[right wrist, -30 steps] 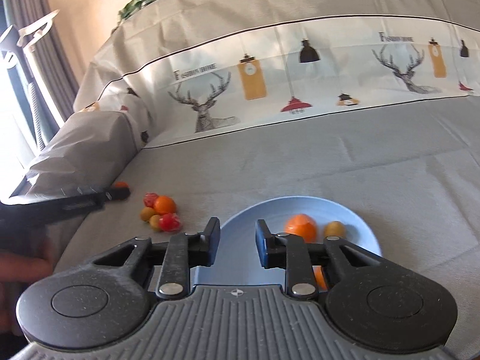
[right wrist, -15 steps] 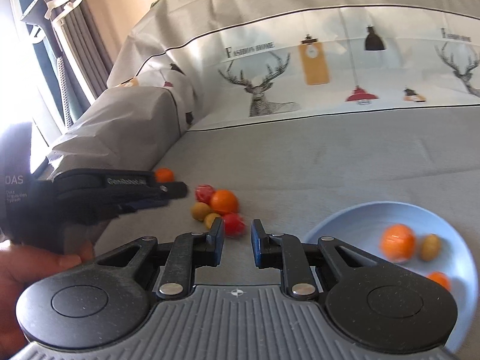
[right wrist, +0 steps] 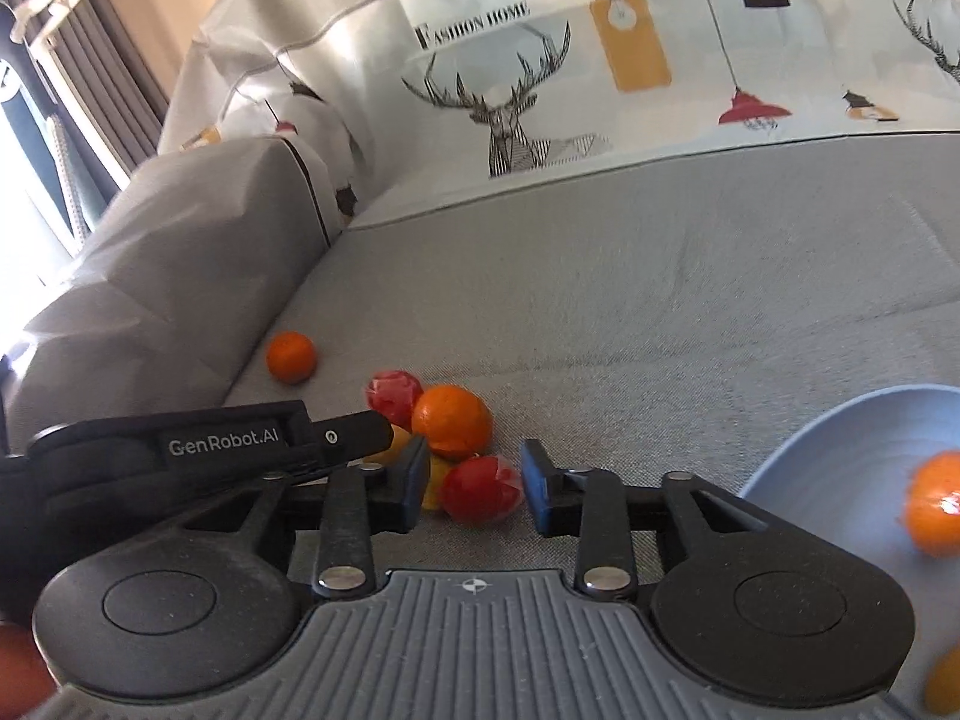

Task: Organize fruits
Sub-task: 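Grasp a brown fruit with the left gripper while the right gripper grasps a red wrapped fruit, then carry the brown fruit and red wrapped fruit over the blue plate with both grippers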

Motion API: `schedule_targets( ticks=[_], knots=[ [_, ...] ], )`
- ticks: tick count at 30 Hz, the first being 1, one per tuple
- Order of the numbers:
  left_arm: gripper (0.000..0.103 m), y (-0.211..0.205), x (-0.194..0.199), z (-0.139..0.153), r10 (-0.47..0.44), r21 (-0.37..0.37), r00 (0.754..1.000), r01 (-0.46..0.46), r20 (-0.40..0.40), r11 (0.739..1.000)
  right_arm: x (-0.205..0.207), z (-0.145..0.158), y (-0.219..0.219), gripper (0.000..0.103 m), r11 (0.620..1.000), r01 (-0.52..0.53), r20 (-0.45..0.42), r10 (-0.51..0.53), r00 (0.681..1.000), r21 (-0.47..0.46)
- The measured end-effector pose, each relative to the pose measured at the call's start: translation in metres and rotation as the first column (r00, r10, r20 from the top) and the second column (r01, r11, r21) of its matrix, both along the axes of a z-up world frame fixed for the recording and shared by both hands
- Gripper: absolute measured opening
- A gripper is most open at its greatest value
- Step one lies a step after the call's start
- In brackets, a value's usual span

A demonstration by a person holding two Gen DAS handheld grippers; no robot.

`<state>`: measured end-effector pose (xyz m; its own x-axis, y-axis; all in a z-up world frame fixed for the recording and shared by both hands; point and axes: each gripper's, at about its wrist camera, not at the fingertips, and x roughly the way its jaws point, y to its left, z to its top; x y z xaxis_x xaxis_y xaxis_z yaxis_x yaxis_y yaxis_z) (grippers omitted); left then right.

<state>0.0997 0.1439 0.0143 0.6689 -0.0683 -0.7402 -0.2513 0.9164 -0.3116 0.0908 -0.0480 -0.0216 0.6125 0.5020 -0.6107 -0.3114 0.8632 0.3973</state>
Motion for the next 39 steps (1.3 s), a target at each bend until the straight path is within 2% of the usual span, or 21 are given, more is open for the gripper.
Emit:
schedule_targets(
  ticks=[4,15,22,30,36,39],
  knots=[
    [0.032,-0.003,0.007,-0.006,-0.005,0.028,1.000,0.005,-0.019,1.000,0.006,-0.009,0.007,0.037,1.000,-0.008,-0.026,0.007,1.000,-0.024],
    [0.029,-0.004,0.007,-0.009,-0.024,0.023,1.000,0.025,-0.016,0.999,-0.002,-0.007,0.007,0.032,0.999,-0.022,0.000,0.022,1.000,-0.038],
    [0.029,-0.003,-0.015,0.010,-0.002,0.024,0.997,0.000,0.076,1.000,-0.021,0.023,-0.011,0.031,1.000,0.005,0.051,-0.003,0.999,-0.026],
    [0.029,-0.018,-0.057,0.043,-0.015,-0.023,0.980,0.020,0.200,1.000,-0.067,0.073,-0.062,0.031,0.999,0.037,0.179,-0.035,0.983,-0.010],
    [0.029,-0.050,-0.090,0.059,-0.112,0.005,0.960,0.114,0.257,0.993,-0.103,0.096,-0.118,0.031,0.995,0.099,0.232,-0.096,0.968,0.000],
    [0.029,-0.065,-0.102,0.063,-0.152,0.015,0.951,0.154,0.268,0.988,-0.116,0.094,-0.142,0.031,0.992,0.130,0.241,-0.125,0.962,-0.004]
  ],
)
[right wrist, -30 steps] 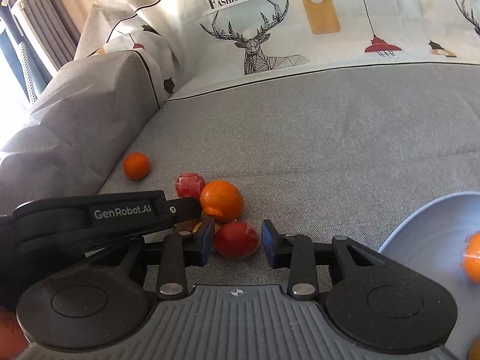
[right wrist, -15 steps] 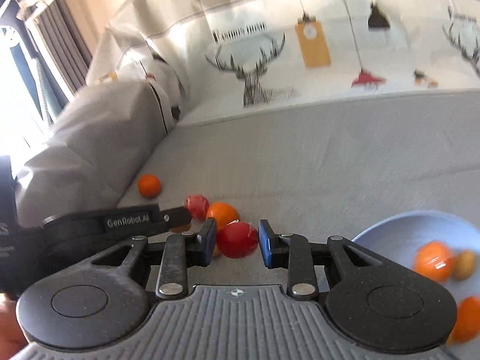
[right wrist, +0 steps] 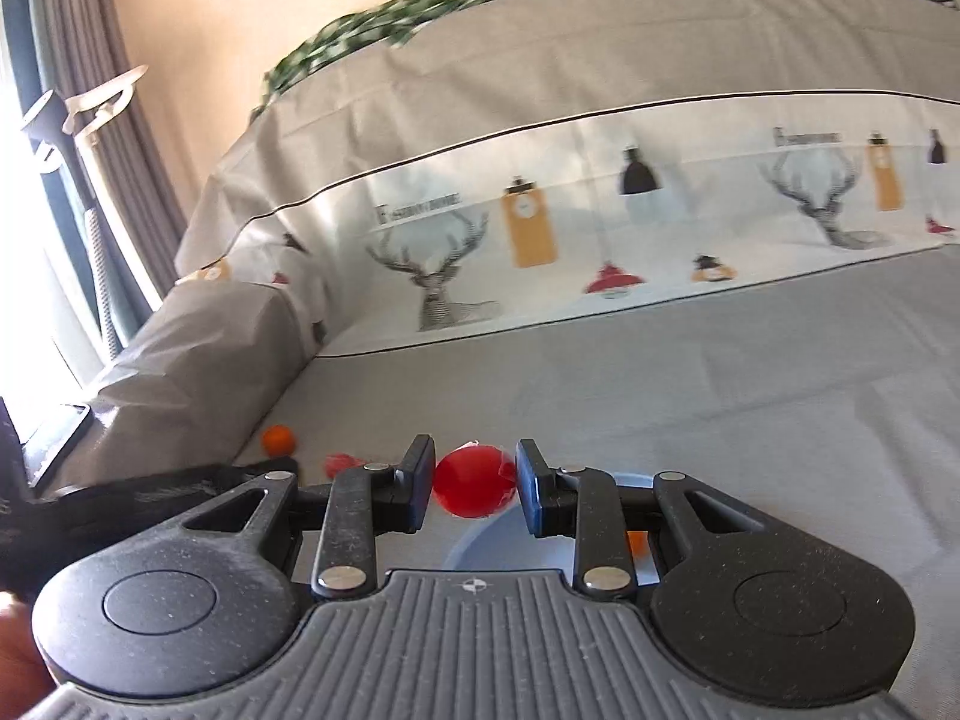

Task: Organize fruits
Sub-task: 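Carry the brown fruit and red wrapped fruit over the blue plate with both grippers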

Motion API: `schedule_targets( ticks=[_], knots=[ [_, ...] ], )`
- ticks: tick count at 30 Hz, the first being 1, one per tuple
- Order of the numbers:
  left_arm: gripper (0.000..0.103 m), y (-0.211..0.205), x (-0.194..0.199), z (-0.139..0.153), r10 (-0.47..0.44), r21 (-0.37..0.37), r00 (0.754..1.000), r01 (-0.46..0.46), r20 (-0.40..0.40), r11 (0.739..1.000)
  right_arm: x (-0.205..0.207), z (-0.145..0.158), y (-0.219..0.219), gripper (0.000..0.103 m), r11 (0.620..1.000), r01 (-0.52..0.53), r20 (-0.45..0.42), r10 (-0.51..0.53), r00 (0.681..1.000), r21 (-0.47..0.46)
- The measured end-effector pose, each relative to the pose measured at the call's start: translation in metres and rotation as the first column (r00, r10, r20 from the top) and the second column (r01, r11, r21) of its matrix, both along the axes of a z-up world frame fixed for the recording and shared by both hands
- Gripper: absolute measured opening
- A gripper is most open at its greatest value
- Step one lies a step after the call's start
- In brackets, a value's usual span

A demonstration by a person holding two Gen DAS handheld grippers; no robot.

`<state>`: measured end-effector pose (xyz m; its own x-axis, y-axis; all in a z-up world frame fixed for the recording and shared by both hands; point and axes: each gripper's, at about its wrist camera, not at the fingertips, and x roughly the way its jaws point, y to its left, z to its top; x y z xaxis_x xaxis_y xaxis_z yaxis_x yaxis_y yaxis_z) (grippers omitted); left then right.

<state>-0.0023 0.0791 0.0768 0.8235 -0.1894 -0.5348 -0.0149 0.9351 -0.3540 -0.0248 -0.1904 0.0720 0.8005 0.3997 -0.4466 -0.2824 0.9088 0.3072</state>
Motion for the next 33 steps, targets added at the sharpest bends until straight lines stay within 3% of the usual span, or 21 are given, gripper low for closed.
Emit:
schedule_targets(
  ticks=[4,7,11,19,33],
  knots=[
    [0.029,-0.019,-0.010,0.000,-0.047,0.020,0.999,0.047,-0.003,0.999,-0.009,-0.024,-0.025,0.031,0.999,0.045,-0.035,-0.046,0.998,-0.016],
    [0.029,-0.035,-0.016,-0.002,-0.093,0.078,0.996,0.093,-0.005,0.993,-0.007,-0.040,-0.036,0.030,0.997,0.080,-0.083,-0.081,0.993,-0.022],
    [0.029,-0.045,-0.012,-0.008,-0.120,0.135,0.993,0.120,-0.010,0.984,-0.006,-0.049,-0.040,0.030,0.994,0.078,-0.074,-0.084,0.994,-0.070],
    [0.029,-0.052,0.003,-0.023,-0.128,0.165,0.990,0.136,-0.054,0.977,0.000,-0.053,-0.048,0.030,0.994,0.095,-0.086,-0.098,0.991,-0.047],
    [0.029,-0.056,0.002,-0.024,-0.152,0.195,0.987,0.160,-0.053,0.968,0.004,-0.054,-0.043,0.030,0.995,0.078,-0.088,-0.083,0.993,-0.061]
  ],
)
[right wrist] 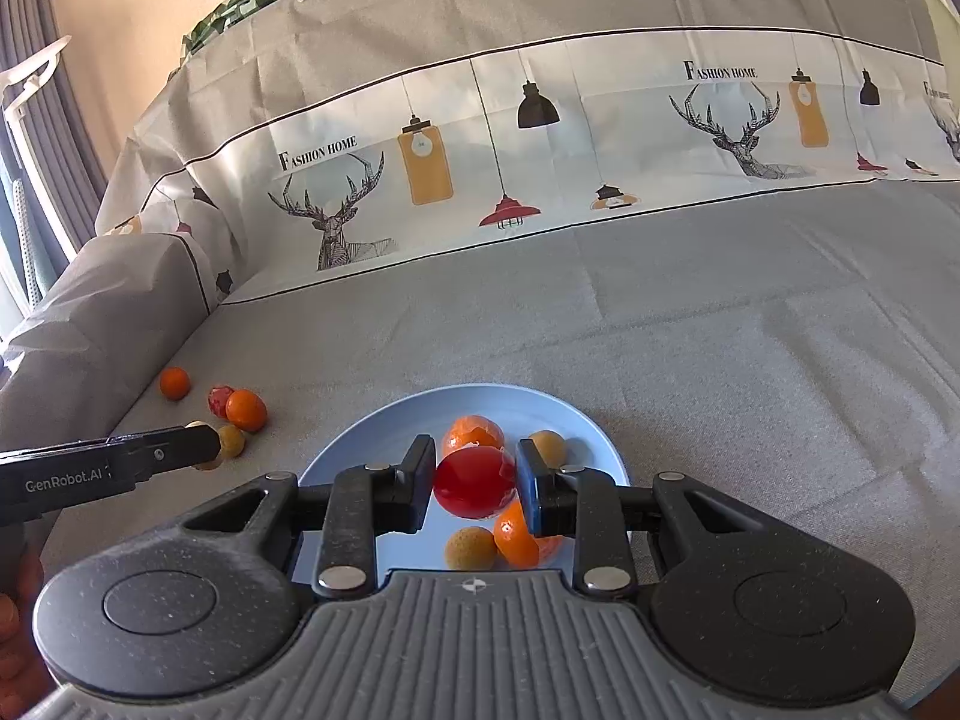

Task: Organize fruits
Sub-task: 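Carry the brown fruit and red wrapped fruit over the blue plate with both grippers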

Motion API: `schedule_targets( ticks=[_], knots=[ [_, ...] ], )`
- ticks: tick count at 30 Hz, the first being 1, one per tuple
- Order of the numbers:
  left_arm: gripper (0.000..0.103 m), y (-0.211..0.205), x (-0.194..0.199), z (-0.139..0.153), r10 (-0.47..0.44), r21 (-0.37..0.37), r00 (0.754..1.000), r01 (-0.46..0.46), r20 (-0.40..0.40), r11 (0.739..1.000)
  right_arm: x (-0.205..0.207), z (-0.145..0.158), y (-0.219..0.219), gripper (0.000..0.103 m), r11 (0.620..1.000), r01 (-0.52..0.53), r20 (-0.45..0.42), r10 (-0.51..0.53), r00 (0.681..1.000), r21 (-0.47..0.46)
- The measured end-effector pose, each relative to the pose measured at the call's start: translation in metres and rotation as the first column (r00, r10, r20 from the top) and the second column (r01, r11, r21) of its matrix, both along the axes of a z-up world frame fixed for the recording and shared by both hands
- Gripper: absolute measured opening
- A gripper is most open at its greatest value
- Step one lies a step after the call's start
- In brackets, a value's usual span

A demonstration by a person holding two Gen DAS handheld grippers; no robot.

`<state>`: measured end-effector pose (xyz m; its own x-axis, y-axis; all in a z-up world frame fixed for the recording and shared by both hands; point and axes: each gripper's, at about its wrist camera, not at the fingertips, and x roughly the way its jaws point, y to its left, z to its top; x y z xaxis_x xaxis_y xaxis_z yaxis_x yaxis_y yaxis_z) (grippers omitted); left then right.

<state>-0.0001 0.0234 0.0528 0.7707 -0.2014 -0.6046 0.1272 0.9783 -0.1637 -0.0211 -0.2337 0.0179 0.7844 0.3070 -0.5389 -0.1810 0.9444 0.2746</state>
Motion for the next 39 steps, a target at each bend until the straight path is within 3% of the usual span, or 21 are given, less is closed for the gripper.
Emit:
schedule_targets(
  ticks=[39],
  knots=[
    [0.029,-0.0041,0.0008,-0.0019,-0.021,0.007,1.000,0.021,0.005,1.000,0.0011,-0.0017,0.0044,0.030,1.000,0.007,-0.003,-0.007,1.000,-0.010]
  ],
)
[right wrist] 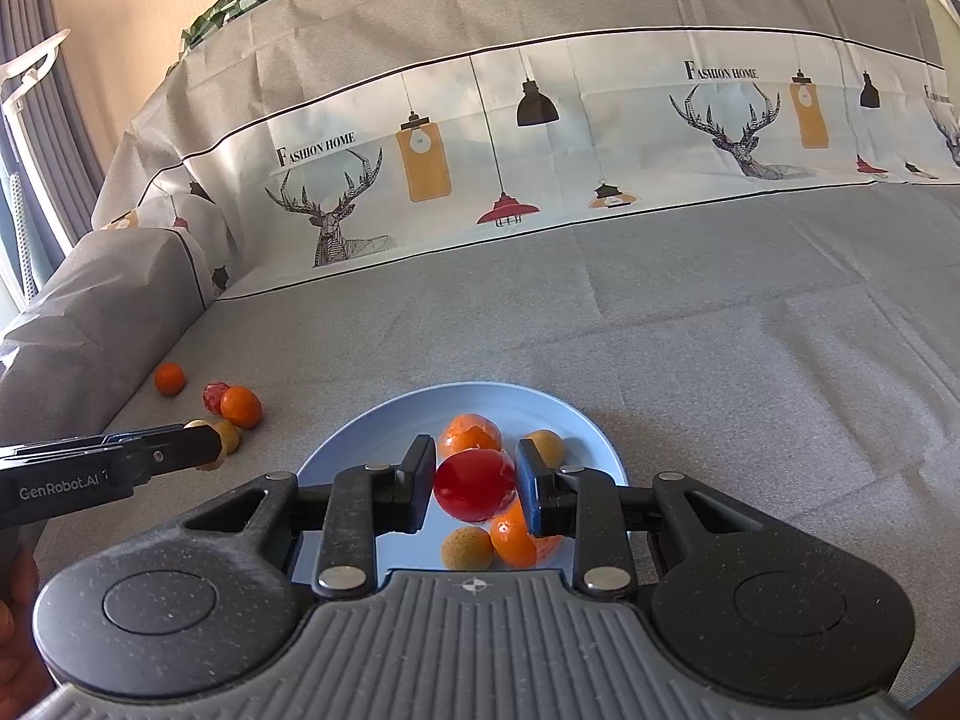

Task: Organize fruits
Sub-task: 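Carry the brown fruit and red wrapped fruit over the blue plate with both grippers, then open both grippers to drop the brown fruit and red wrapped fruit onto the plate, then move both tools back toward the remaining fruit cluster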

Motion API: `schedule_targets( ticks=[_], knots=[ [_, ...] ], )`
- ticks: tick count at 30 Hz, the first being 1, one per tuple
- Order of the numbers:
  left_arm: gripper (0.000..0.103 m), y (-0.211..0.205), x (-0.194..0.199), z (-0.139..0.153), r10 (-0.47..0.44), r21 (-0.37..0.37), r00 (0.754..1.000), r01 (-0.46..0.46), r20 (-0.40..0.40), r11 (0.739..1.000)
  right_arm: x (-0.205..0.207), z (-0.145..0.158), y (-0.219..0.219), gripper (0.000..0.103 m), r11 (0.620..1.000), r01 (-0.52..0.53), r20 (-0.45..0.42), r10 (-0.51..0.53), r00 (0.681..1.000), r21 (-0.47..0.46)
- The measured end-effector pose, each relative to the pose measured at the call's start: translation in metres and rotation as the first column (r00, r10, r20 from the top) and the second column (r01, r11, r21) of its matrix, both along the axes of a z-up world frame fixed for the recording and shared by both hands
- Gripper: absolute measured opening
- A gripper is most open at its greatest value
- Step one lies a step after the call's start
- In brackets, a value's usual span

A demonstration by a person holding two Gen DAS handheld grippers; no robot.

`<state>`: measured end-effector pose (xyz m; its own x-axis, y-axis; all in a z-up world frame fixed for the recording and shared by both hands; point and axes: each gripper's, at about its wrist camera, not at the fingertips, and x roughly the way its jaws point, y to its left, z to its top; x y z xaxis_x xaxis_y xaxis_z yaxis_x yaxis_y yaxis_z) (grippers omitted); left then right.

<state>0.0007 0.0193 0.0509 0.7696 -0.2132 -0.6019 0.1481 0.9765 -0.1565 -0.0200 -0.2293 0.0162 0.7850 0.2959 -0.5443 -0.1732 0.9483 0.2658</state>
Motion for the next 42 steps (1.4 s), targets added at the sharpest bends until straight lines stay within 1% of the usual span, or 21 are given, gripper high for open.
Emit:
schedule_targets(
  ticks=[3,7,11,13,14,15,16,18,20,24,27,28,36,38,42],
  knots=[
    [0.029,-0.001,0.000,-0.001,-0.007,0.000,1.000,0.007,0.001,1.000,0.000,0.000,0.000,0.027,1.000,0.002,0.000,-0.002,1.000,0.001],
    [0.029,-0.005,0.000,-0.001,-0.029,0.005,1.000,0.029,0.007,1.000,0.000,0.000,0.000,0.027,1.000,0.000,0.002,0.000,1.000,-0.001],
    [0.029,-0.013,-0.004,-0.001,-0.080,0.006,0.997,0.080,0.020,0.997,0.000,0.000,0.000,0.027,1.000,0.000,0.001,0.000,1.000,0.000],
    [0.030,-0.017,-0.006,-0.002,-0.118,-0.009,0.993,0.118,0.026,0.993,0.001,0.000,0.001,0.027,1.000,-0.003,-0.002,0.003,1.000,0.001],
    [0.037,-0.018,-0.007,-0.003,-0.134,-0.017,0.991,0.134,0.023,0.991,0.001,-0.001,0.001,0.027,1.000,-0.003,-0.007,0.003,1.000,-0.001],
    [0.050,-0.020,-0.007,-0.004,-0.142,-0.019,0.990,0.142,0.020,0.990,0.002,-0.001,0.001,0.027,1.000,0.000,-0.011,0.000,1.000,-0.002],
    [0.053,-0.021,-0.008,-0.004,-0.144,-0.015,0.989,0.145,0.025,0.989,0.002,-0.002,0.001,0.028,1.000,0.003,-0.016,-0.003,1.000,0.000],
    [0.054,-0.021,-0.008,-0.004,-0.144,-0.013,0.989,0.144,0.027,0.989,0.004,-0.003,-0.001,0.029,1.000,0.009,-0.032,-0.009,0.999,0.010],
    [0.054,-0.019,-0.006,-0.005,-0.131,-0.017,0.991,0.131,0.019,0.991,0.005,-0.004,-0.002,0.038,1.000,0.017,-0.038,-0.017,0.999,0.013],
    [0.054,-0.014,-0.003,-0.005,-0.102,-0.025,0.995,0.102,0.006,0.994,0.005,-0.005,-0.002,0.042,1.000,0.022,-0.044,-0.022,0.999,0.012],
    [0.054,-0.012,-0.003,-0.006,-0.093,-0.016,0.996,0.093,0.003,0.996,0.005,-0.006,-0.001,0.044,1.000,0.020,-0.047,-0.019,0.999,0.008],
    [0.054,-0.012,-0.003,-0.006,-0.091,-0.011,0.996,0.091,0.004,0.996,0.004,-0.006,-0.001,0.047,1.000,0.020,-0.046,-0.020,0.999,0.006],
    [0.054,-0.012,-0.001,-0.007,-0.067,0.014,0.998,0.067,0.009,0.998,0.004,-0.006,-0.001,0.049,1.000,0.023,-0.051,-0.023,0.998,0.001],
    [0.054,-0.011,-0.002,-0.008,-0.064,0.018,0.998,0.064,0.008,0.998,0.004,-0.007,-0.001,0.051,1.000,0.022,-0.050,-0.022,0.998,0.000],
    [0.054,-0.012,-0.002,-0.008,-0.062,0.022,0.998,0.062,0.009,0.998,0.004,-0.007,-0.001,0.051,1.000,0.020,-0.052,-0.020,0.998,-0.001]
  ],
)
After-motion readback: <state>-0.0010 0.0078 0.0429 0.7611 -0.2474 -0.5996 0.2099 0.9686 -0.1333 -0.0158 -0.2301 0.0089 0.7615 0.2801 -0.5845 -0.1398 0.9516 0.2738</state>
